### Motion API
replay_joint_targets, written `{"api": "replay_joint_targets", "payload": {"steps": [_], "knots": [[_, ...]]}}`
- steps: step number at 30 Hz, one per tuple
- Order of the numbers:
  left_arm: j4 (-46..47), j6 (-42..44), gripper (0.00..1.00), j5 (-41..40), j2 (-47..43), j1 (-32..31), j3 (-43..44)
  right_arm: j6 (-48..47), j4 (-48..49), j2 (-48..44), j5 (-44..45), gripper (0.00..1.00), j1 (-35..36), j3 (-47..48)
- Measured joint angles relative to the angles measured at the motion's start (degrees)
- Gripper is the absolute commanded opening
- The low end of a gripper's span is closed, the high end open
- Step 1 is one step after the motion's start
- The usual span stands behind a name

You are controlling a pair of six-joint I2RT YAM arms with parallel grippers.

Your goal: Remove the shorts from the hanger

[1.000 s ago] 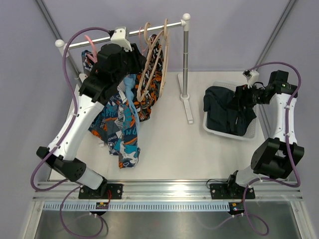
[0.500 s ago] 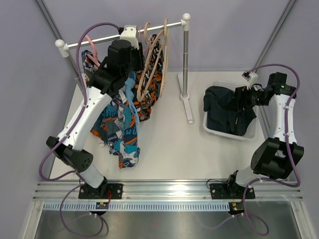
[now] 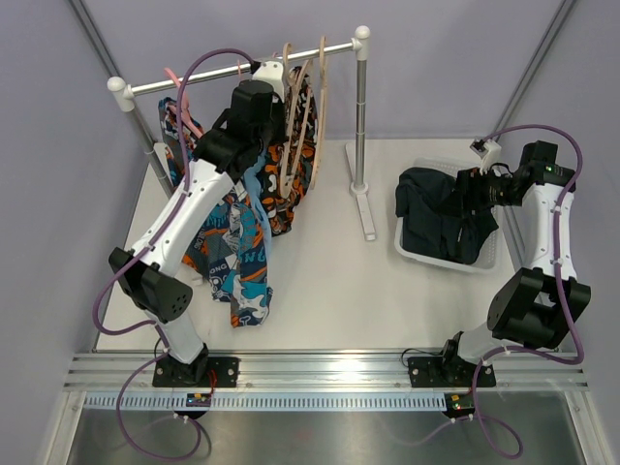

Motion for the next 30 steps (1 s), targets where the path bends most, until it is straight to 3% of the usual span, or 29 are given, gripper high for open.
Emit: {"api": "replay_joint_targets", "payload": {"steps": [4,15,30], "knots": [[0.00,0.22,0.00,-0.24,0.00,0.00,0.22,0.00,0.00,-0.02,-0.07,0.81,0.00,-0.02],[0.09,-1.07,0.00,0.44,-0.50,0.00,0.68,0.00,-0.24,-0.92,-1.22,0.81,0.00,-0.02],[2.91,-6.40,0.00,2.21,-9.05,0.00,-2.95,-0.07,-0.68,-1.66,-1.62,0.81,0.00,-0.48]]}}
